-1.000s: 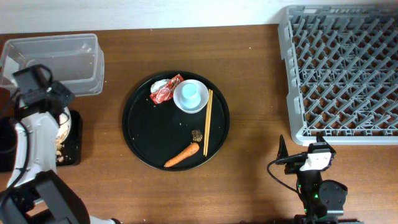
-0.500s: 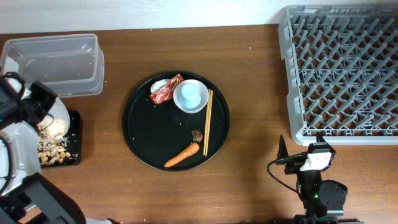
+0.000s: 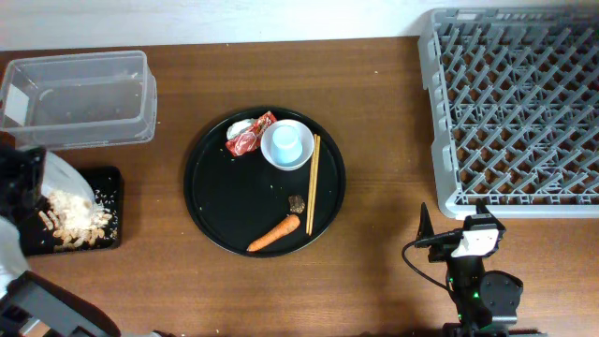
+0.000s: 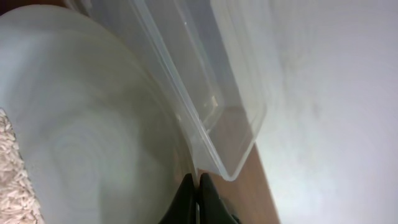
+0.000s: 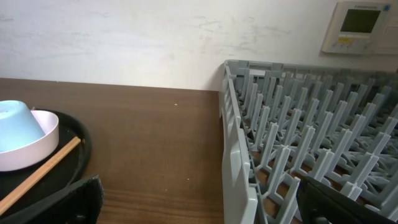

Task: Sort waste into correct bins and load items into the dishwasher rack
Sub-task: 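Tilt the plate with the left gripper to dump rice onto the black tray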

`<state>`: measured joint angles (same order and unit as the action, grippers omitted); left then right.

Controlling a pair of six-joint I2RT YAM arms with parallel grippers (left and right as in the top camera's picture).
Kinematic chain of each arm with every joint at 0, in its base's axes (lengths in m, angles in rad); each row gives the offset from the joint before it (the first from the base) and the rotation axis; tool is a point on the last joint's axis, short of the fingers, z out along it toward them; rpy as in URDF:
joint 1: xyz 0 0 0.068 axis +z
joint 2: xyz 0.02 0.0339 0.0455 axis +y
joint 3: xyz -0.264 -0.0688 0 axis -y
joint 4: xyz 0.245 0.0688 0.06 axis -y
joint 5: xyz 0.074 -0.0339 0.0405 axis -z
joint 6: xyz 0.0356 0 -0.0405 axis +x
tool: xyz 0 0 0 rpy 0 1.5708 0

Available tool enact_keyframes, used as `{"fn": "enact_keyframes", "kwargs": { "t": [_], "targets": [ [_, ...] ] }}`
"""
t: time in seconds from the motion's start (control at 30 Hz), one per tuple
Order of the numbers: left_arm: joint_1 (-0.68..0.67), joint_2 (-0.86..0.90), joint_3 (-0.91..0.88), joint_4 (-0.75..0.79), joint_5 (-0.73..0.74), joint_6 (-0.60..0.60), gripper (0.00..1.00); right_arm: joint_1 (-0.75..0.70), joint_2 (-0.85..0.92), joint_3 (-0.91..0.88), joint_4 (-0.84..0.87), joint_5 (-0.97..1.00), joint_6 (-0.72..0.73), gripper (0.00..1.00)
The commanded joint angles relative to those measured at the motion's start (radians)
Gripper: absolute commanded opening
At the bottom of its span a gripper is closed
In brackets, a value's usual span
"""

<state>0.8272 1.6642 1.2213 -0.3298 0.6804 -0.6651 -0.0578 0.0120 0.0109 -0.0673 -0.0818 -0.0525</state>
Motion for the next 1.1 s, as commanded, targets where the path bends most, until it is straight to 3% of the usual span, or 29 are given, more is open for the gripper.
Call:
{"fn": "enact_keyframes", "kwargs": {
  "t": [0.0, 0.23, 0.37, 0.47, 0.67, 0.9, 1.07],
  "targets": [
    [0.063, -0.028, 0.019, 0.013, 0.136, -0.116, 0.01, 0.006, -0.008, -0.005, -0.005, 0.008, 0.005, 0.98],
    [0.154, -0.028, 0.019, 0.086, 0.290, -0.307, 0.01, 0.006, -0.008, -0.005, -0.005, 0.008, 0.005, 0.98],
    [0.153, -0.028, 0.019, 0.092, 0.317, -0.327, 0.01, 0.006, -0.008, -0.005, -0.005, 0.008, 0.005, 0.98],
    [0.160, -0.027, 0.019, 0.090, 0.190, -0.327, 0.01, 0.006, -0.008, -0.005, -0.005, 0.008, 0.005, 0.98],
    [0.185, -0.027, 0.019, 0.139, 0.341, -0.414, 0.01, 0.006, -0.008, -0.005, -0.005, 0.008, 0.005, 0.98],
    [0.184, -0.028, 0.019, 0.152, 0.380, -0.499, 0.01, 0.006, -0.008, -0.005, -0.005, 0.008, 0.005, 0.98],
    [0.183, -0.029, 0.019, 0.201, 0.468, -0.494, 0.01, 0.006, -0.008, -0.005, -0.005, 0.008, 0.005, 0.98]
  ]
}}
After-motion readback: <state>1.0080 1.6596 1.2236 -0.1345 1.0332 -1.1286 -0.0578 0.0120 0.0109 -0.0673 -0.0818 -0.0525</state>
